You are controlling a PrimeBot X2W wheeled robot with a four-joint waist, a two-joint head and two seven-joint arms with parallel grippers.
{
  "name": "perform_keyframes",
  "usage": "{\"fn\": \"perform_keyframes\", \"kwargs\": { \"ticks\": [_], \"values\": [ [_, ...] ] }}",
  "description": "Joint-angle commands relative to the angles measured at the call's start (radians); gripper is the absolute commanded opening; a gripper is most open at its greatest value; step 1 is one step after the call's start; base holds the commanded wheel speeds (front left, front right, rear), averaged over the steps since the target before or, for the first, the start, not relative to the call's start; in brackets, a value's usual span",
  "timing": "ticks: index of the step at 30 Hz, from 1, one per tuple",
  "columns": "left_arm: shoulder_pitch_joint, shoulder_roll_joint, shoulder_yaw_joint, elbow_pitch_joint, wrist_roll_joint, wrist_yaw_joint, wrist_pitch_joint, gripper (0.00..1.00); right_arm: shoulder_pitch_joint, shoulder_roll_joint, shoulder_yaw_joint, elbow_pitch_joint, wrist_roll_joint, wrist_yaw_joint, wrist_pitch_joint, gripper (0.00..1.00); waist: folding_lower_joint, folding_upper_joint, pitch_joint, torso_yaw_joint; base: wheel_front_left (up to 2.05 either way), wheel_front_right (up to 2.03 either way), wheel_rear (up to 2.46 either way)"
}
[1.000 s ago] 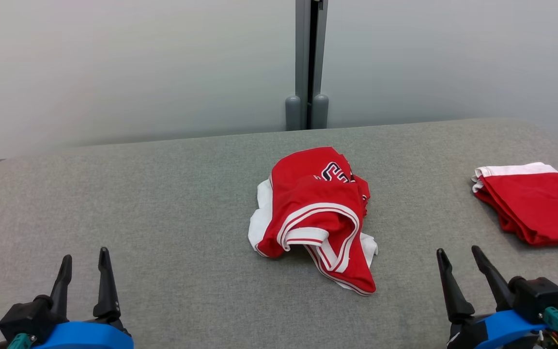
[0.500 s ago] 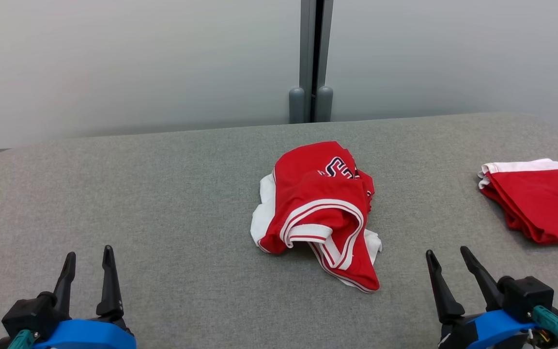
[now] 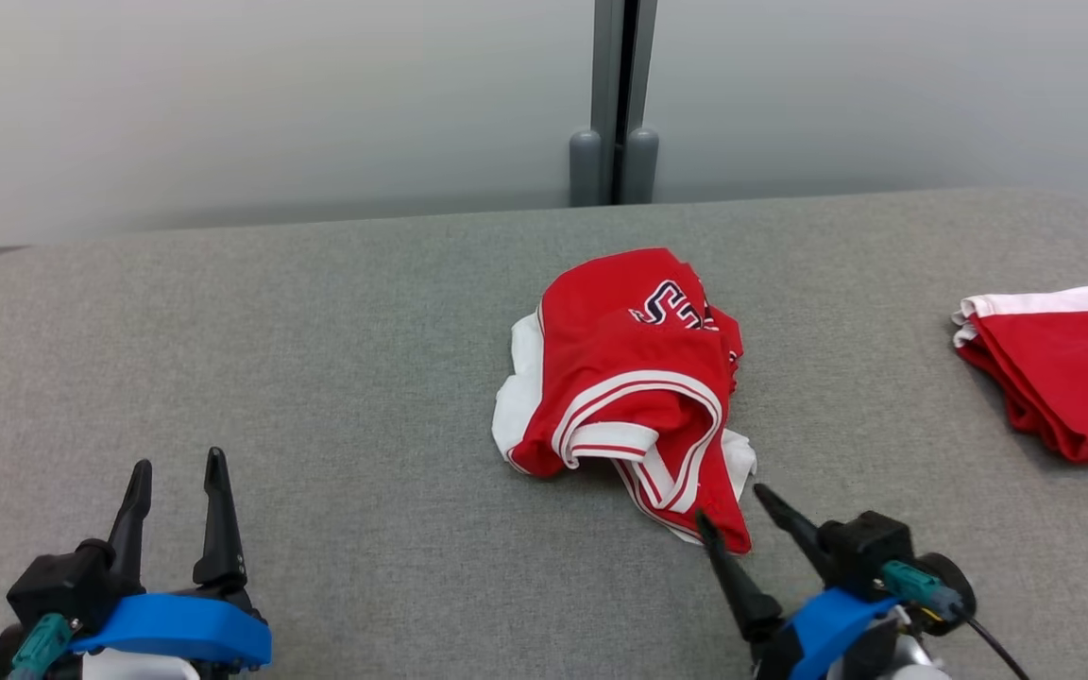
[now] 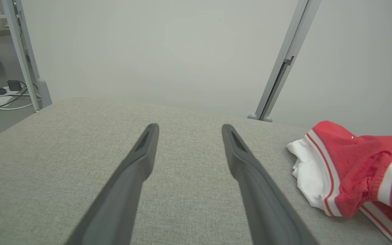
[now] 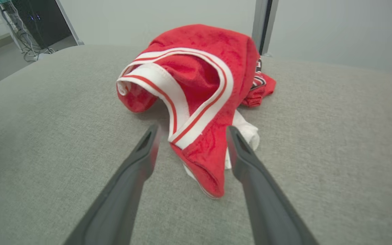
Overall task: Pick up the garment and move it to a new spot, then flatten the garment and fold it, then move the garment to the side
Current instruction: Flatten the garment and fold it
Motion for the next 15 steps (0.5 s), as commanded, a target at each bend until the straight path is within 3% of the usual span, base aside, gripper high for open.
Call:
{"fn": "perform_keyframes", "kwargs": {
  "ticks": [1,8,13,14,15],
  "values": [
    [-0.023,0.001,0.0,-0.002,0.008,-0.003,-0.005,1.0,-0.036,0.001,0.024,0.034,0.008,0.001,0.001,1.0,-0.0001,-0.0001,0.015,0.009,0.0,0.0,0.0],
    [-0.06,0.001,-0.016,-0.001,0.016,-0.011,-0.007,1.0,-0.165,0.034,0.056,0.237,-0.048,0.001,0.006,1.0,-0.0001,-0.0001,0.06,0.039,0.0,0.0,0.0],
    [-0.085,-0.004,-0.024,0.017,0.017,-0.015,-0.009,1.0,-0.232,0.047,0.007,0.406,-0.147,0.0,0.008,1.0,-0.0001,-0.0001,0.077,0.071,0.0,0.0,0.0],
    [-0.086,-0.005,-0.024,0.019,0.017,-0.015,-0.01,1.0,-0.24,0.049,-0.007,0.421,-0.152,0.0,-0.003,0.47,-0.0001,-0.0001,0.077,0.074,0.0,0.0,0.0],
    [-0.088,-0.006,-0.026,0.02,0.017,-0.016,-0.011,1.0,-0.245,0.049,-0.02,0.432,-0.156,0.0,-0.013,0.0,-0.0001,-0.0001,0.078,0.078,0.0,0.0,0.0]
  ]
}}
